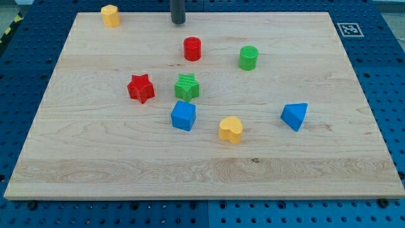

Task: Move the red circle to the top center

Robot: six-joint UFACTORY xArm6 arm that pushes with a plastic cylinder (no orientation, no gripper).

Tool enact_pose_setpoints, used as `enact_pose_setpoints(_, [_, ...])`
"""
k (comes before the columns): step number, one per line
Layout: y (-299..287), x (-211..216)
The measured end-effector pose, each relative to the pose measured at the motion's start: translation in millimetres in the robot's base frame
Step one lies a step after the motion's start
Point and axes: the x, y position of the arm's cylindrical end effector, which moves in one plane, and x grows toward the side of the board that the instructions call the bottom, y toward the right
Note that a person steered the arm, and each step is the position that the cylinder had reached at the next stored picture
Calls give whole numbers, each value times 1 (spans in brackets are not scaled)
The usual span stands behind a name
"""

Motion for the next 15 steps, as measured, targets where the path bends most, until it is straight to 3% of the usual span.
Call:
enact_pose_setpoints(1, [-8, 5])
enact_pose_setpoints(3, [-27, 117])
enact_pose_setpoints(4, [40, 108])
enact_pose_setpoints(5, [59, 84])
enact_pose_setpoints(6, [67, 92])
enact_pose_setpoints(7, [114, 108])
enact_pose_setpoints(8, [140, 83])
enact_pose_setpoints(9, [140, 74])
enact_pose_setpoints(11, [140, 106])
enact_pose_setpoints(15, [120, 77])
